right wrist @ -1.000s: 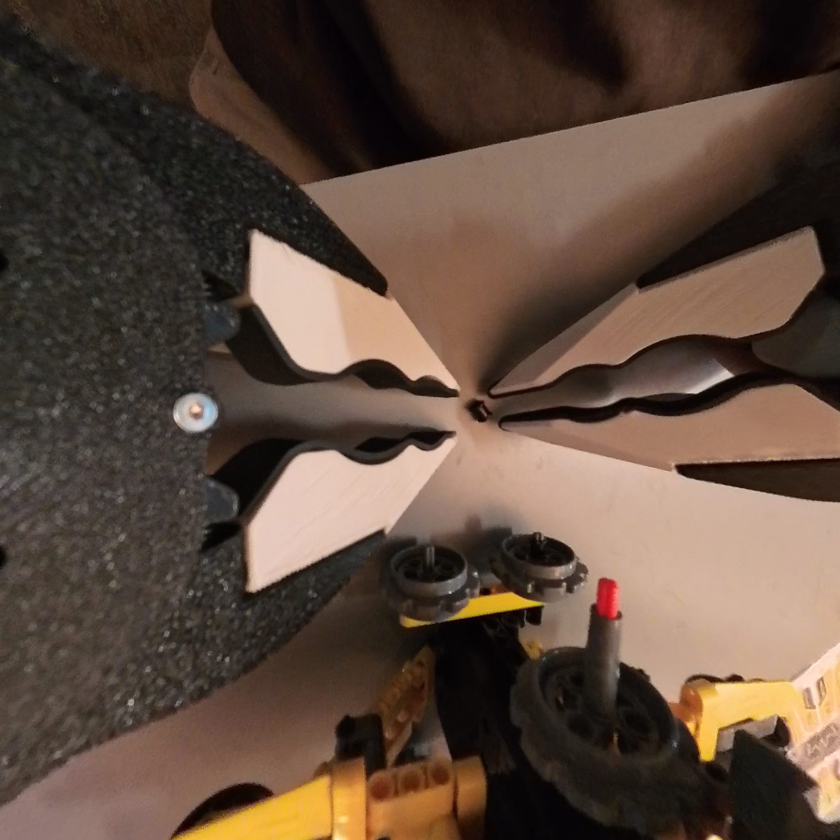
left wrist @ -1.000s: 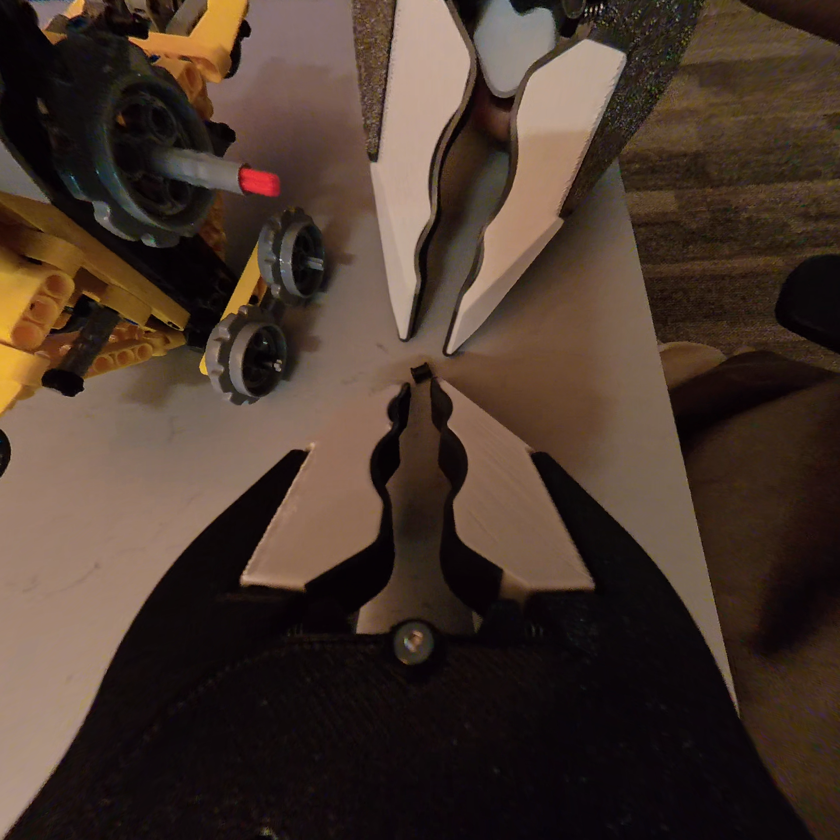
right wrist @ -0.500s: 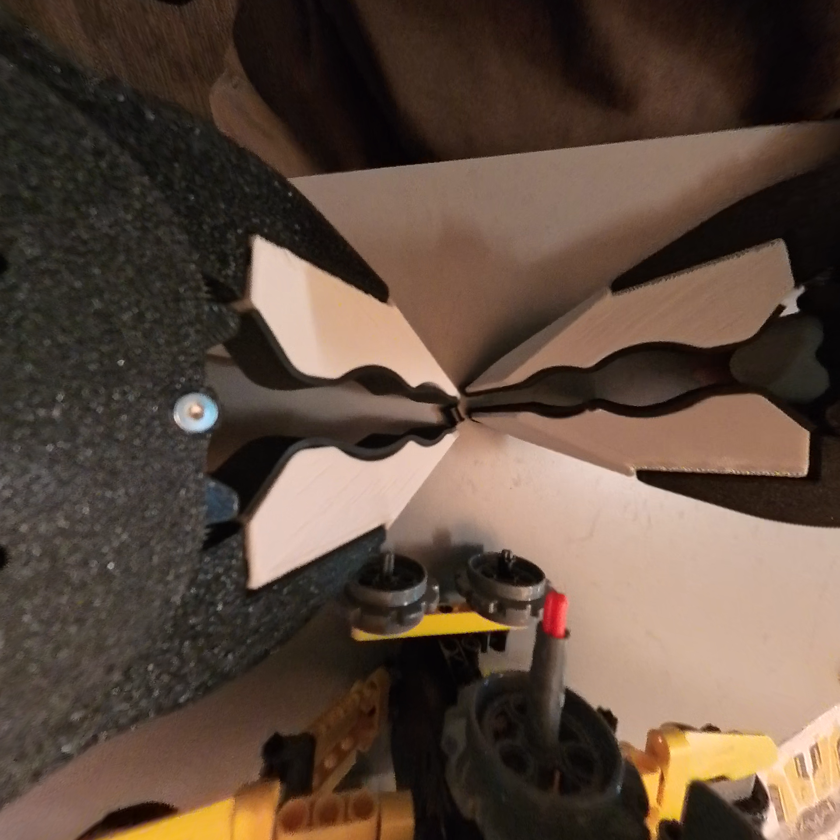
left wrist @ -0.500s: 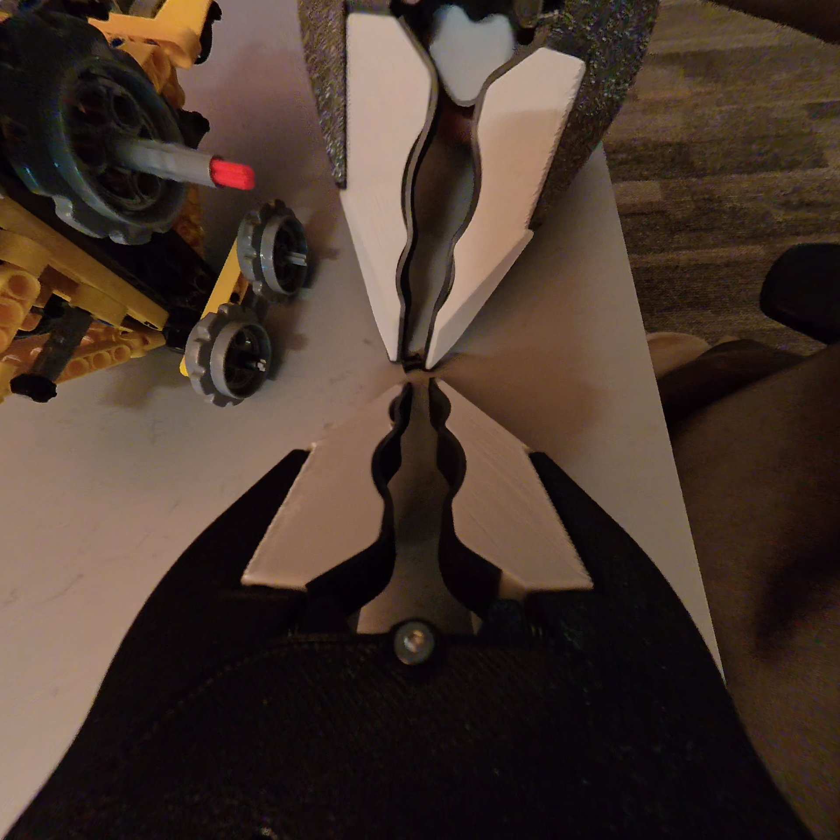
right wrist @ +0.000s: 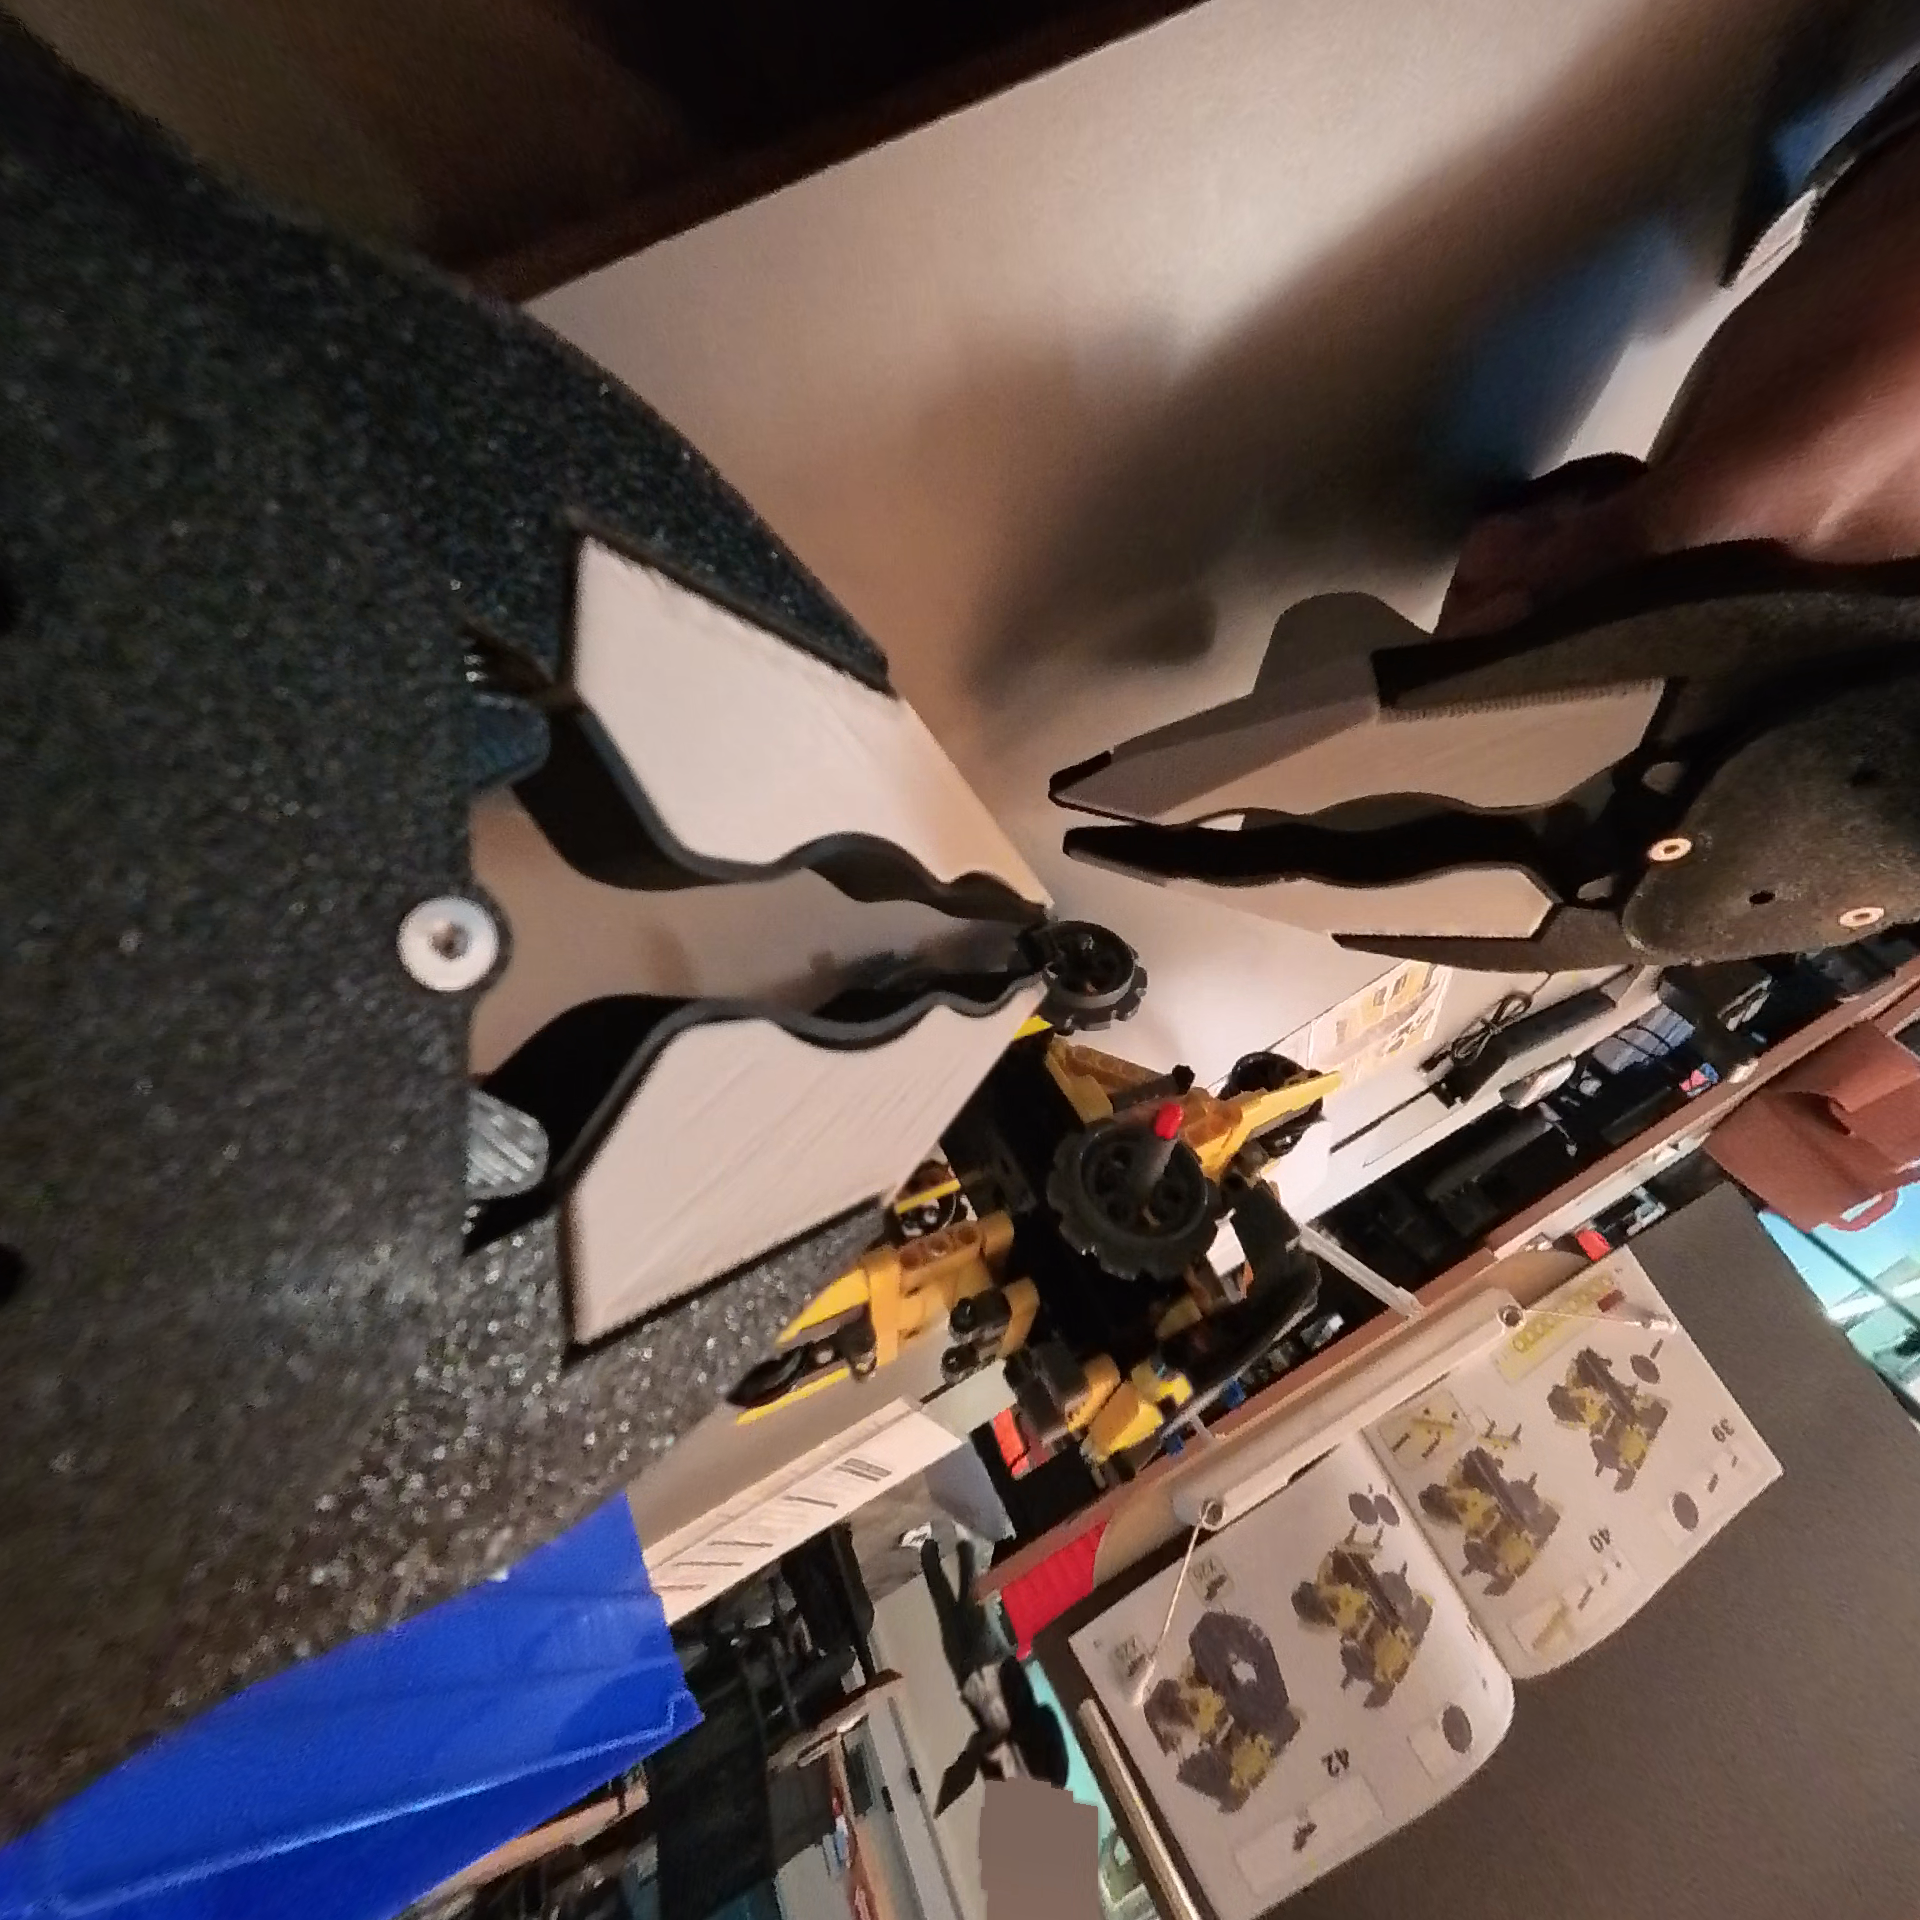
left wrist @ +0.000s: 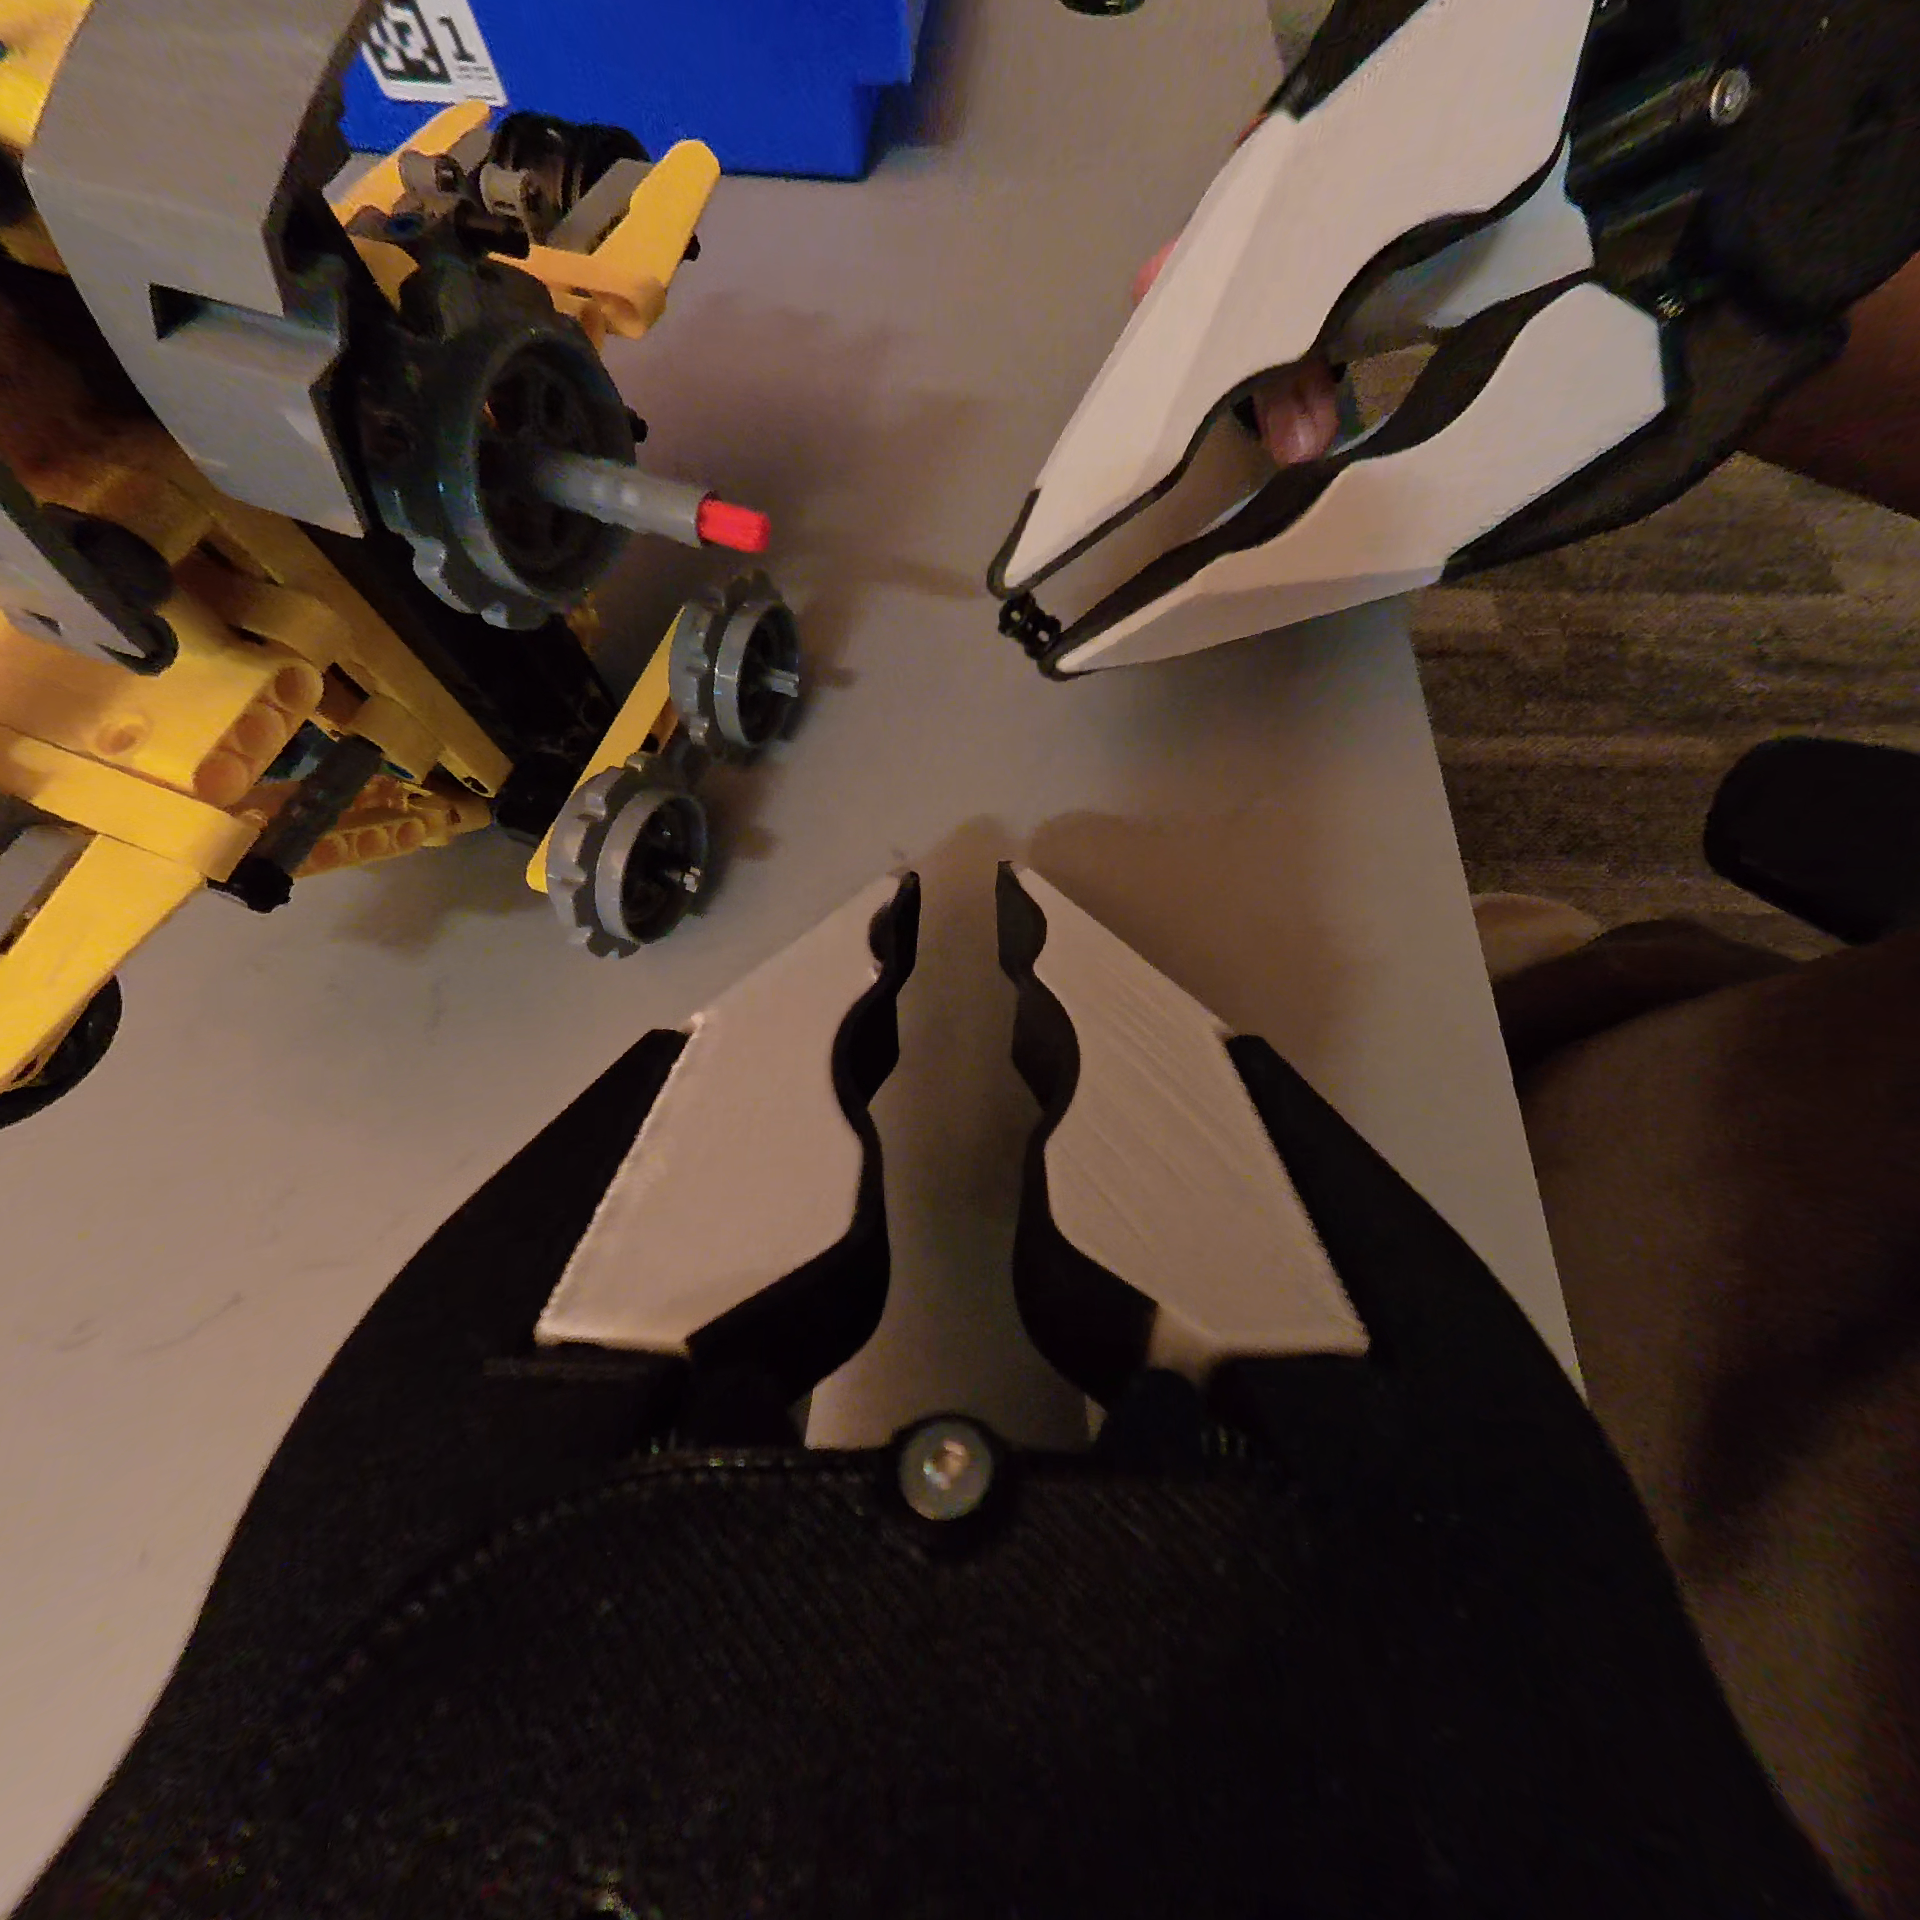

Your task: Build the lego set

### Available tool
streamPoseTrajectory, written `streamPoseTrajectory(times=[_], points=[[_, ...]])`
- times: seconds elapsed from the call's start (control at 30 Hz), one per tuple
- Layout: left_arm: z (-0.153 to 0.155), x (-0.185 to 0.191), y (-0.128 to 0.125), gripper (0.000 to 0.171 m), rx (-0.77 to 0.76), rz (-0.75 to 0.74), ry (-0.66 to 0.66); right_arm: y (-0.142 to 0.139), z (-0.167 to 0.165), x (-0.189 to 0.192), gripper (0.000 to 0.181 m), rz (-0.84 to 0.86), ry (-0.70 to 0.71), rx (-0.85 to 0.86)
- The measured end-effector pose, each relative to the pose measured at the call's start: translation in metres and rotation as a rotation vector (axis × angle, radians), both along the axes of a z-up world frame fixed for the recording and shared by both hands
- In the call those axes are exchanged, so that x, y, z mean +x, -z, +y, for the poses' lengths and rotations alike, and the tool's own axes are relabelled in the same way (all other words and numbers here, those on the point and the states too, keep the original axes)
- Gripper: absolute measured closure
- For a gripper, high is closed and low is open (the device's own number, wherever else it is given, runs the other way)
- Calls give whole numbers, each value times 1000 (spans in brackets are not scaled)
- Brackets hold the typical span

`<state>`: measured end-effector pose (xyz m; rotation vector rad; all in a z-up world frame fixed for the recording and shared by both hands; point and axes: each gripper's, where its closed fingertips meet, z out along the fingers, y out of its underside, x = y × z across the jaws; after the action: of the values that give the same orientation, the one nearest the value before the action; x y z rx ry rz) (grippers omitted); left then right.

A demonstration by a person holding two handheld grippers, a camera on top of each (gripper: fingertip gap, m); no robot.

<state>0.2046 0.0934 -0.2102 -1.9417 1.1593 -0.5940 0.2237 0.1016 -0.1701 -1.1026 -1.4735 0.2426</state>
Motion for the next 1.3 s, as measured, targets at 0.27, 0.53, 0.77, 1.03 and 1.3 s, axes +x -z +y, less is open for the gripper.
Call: streamPoseTrajectory(times=[0.27,0.53,0.77,1.03,1.3], points=[[3,6,-1,159,20,3,-4,-5,0,3,172,54,-8,-30],[11,7,0,143,78,41,-29,-6,4,4,172,70,10,-75],[23,11,-8,121,225,61,-46,13,32,9,172,8,154,-376],[34,15,-4,112,373,162,-31,33,37,2,172,-70,155,-595],[41,20,-4,111,382,166,-24,47,34,0,172,-94,204,-777]])
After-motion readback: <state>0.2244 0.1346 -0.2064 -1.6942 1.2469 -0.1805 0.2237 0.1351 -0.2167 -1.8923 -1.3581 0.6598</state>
